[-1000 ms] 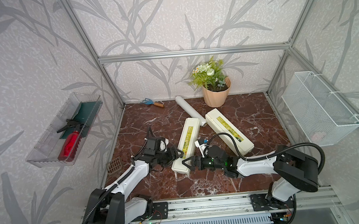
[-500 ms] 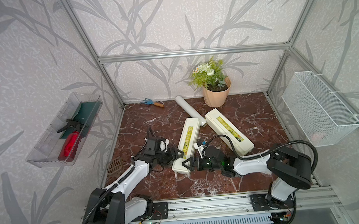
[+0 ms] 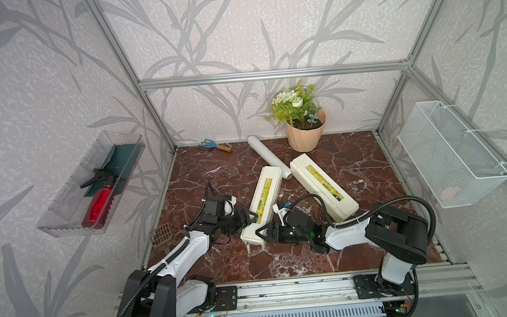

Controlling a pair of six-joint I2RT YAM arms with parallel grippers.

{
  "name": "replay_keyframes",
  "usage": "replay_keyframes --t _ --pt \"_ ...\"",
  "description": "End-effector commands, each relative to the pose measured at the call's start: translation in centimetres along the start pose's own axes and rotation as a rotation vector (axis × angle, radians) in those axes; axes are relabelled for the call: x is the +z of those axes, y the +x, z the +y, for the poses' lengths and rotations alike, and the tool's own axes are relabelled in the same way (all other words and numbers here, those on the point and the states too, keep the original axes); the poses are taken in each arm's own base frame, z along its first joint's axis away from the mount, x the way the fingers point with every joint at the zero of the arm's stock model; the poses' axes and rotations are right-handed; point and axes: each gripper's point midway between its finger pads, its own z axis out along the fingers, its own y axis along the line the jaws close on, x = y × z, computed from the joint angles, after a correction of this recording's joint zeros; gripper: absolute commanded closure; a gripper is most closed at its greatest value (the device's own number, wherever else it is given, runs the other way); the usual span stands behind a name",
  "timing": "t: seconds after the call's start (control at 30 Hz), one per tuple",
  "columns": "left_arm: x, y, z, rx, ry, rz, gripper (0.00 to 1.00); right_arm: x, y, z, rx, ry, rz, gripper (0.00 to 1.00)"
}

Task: Put plastic wrap rolls into dispensers
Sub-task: Close the lid on the plastic wrap cutting box.

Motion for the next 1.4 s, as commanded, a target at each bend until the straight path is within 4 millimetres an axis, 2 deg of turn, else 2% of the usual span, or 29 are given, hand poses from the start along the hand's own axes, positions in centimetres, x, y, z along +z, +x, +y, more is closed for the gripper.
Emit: replay_keyframes --t 0.0,0.1,0.17,0.37,0.5,0.63,0.77,0.9,0.97,1.07,1.23,1.3,1.37 --pt "0.7 5.8 2.7 -0.125 -0.071 0.207 0.32 -0.6 -2.0 6.7 -0.086 -0.174 -0.059 0.21" --pt "0.7 5.9 2.7 -0.121 -0.076 0.21 0.32 -0.1 -1.6 6.1 -0.065 -0.154 -0.032 0.24" --pt "0.7 6.0 2.7 -0.117 -0.078 0.215 0.32 0.9 -0.9 4.3 -0.026 -0.131 -0.023 0.27" --pt "0.8 6.5 3.1 -0.119 -0.103 0.233 0.32 1.7 -0.3 1.0 0.105 -0.13 -0.053 0.53" --pt "1.0 6.9 3.4 -0.125 -0.116 0.247 0.32 1.5 -0.1 -0.1 0.1 -0.08 -0.055 0.54" --pt "1.4 7.4 3.9 -0.135 -0.132 0.275 0.32 1.7 -0.6 0.4 0.115 -0.123 -0.082 0.55" --pt "1.6 7.9 4.3 -0.142 -0.15 0.29 0.32 2.4 -0.3 0.8 0.12 -0.136 -0.052 0.56" --pt "1.7 8.0 4.4 -0.146 -0.151 0.293 0.32 2.5 0.1 0.9 0.12 -0.131 -0.033 0.48" --pt "1.8 8.1 4.5 -0.147 -0.149 0.299 0.32 2.2 0.1 0.8 0.12 -0.113 -0.028 0.35" --pt "1.9 8.3 4.4 -0.149 -0.144 0.311 0.33 1.7 0.0 0.7 0.102 -0.078 -0.034 0.31" --pt "2.2 8.8 4.4 -0.152 -0.141 0.334 0.34 1.8 -1.3 2.1 0.139 -0.152 -0.077 0.36" --pt "2.3 8.9 4.3 -0.156 -0.136 0.344 0.35 1.9 -1.5 3.0 0.141 -0.177 -0.078 0.45" --pt "2.4 9.1 4.2 -0.157 -0.129 0.35 0.35 1.9 -1.8 3.6 0.129 -0.183 -0.078 0.48"
